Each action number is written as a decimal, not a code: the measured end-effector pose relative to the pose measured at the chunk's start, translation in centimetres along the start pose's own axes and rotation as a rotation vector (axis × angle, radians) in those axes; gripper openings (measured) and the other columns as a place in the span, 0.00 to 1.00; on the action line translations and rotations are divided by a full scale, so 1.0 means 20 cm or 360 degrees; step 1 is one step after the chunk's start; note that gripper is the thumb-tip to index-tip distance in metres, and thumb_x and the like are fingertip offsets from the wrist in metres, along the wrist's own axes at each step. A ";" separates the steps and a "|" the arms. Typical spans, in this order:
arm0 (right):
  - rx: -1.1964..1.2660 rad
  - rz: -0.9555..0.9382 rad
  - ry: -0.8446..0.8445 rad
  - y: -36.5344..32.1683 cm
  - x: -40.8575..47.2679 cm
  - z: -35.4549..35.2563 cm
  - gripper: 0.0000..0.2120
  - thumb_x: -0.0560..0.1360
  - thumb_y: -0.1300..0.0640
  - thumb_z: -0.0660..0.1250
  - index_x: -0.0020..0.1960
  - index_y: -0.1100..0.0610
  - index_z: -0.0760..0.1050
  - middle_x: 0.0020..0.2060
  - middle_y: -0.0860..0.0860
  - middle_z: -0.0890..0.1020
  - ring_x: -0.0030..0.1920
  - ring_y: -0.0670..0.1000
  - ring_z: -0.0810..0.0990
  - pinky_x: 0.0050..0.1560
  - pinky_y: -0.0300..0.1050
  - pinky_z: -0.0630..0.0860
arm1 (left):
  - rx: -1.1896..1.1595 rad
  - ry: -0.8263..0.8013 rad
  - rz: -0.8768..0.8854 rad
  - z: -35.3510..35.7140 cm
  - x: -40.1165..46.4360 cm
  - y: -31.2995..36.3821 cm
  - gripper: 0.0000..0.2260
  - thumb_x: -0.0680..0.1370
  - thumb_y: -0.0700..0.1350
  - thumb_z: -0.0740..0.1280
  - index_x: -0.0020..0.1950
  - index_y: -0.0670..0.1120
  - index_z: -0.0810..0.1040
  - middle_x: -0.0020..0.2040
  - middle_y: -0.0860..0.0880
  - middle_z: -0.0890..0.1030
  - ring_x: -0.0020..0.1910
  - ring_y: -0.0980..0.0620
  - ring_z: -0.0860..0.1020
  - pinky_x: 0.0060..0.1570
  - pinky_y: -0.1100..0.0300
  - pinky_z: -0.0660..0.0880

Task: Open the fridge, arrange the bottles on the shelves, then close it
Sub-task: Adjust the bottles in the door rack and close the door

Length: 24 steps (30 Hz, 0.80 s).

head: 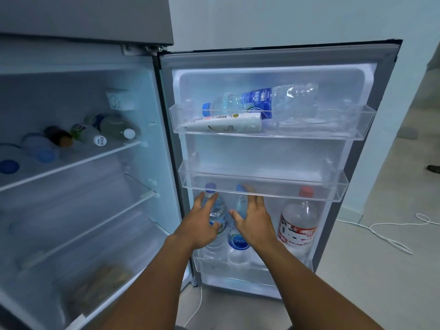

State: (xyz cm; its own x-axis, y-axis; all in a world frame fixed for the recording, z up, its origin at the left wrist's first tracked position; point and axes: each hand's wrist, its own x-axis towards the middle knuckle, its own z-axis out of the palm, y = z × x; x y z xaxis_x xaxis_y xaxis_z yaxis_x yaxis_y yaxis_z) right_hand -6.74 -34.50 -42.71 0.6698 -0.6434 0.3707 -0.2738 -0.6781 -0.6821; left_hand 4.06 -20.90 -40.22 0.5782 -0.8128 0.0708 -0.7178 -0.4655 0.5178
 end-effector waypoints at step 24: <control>-0.0729 -0.0072 0.0289 0.06 -0.21 -0.90 0.22 0.78 0.47 0.61 0.71 0.49 0.67 0.73 0.49 0.68 0.77 0.53 0.58 0.72 0.55 0.59 | 0.0520 0.0468 0.0454 -0.06 -0.05 0.75 0.23 0.79 0.54 0.61 0.72 0.47 0.66 0.69 0.48 0.71 0.69 0.47 0.67 0.65 0.50 0.66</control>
State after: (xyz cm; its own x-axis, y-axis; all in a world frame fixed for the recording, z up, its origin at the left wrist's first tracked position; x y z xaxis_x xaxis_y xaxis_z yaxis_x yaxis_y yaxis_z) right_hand -22.28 -38.97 -33.71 0.5681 -0.6336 0.5252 -0.5496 -0.7671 -0.3308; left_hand -6.83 -26.60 -31.50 0.3929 -0.8125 0.4307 -0.9190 -0.3631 0.1535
